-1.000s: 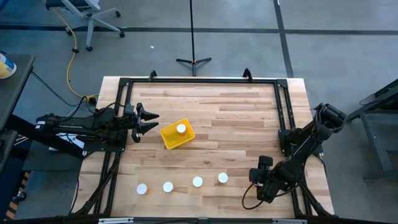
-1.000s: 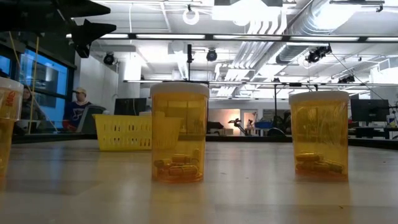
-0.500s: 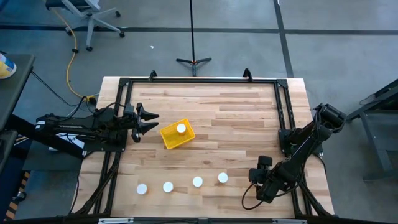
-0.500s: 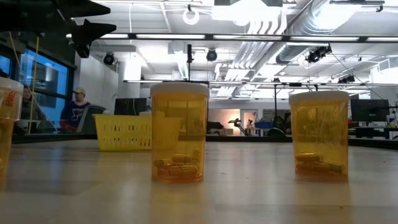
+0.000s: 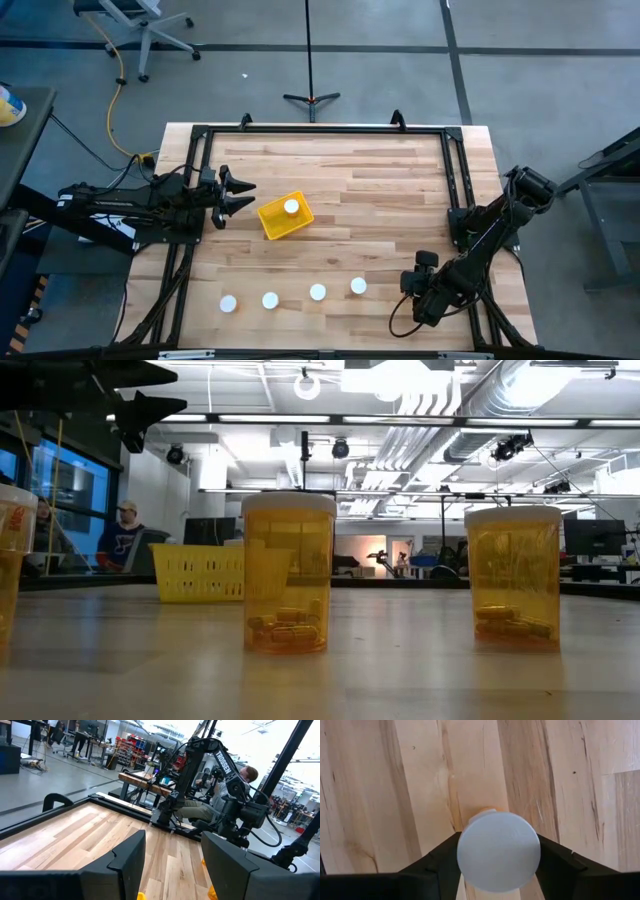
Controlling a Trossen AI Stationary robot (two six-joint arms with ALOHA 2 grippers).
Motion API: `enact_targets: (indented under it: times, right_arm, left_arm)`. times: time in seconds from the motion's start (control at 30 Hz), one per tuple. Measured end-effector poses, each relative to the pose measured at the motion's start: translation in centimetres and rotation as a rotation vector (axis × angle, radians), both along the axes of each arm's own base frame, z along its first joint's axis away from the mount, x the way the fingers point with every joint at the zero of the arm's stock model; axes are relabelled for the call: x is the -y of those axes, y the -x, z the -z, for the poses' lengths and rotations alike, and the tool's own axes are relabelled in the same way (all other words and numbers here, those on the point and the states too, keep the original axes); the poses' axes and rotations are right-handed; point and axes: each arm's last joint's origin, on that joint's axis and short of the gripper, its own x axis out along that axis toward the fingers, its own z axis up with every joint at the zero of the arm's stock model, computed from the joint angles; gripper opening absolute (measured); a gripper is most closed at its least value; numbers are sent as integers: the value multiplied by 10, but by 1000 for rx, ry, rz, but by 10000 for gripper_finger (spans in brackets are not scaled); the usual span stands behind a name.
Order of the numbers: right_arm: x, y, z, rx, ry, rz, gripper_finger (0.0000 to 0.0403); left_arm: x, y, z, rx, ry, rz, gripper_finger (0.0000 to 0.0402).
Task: Pick and place pill bottles into a basket
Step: Put the orange pill bottle into the yellow basket
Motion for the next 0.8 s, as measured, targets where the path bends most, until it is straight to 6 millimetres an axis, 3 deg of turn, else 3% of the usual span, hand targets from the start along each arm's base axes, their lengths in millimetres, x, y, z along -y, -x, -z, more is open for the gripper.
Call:
enact_targets:
  times: [0.43, 0.67, 0.8]
  right_arm:
    - [5, -4, -1, -7, 3, 3, 203]
    - [22, -20, -4, -42, -35, 27, 202]
    - [35, -25, -15, -22, -62, 38, 200]
  left_arm:
    - [0, 0, 0, 0, 0, 0, 227]
    - [0, 0, 0, -2, -16, -1, 227]
    - [0, 0, 0, -3, -26, -1, 227]
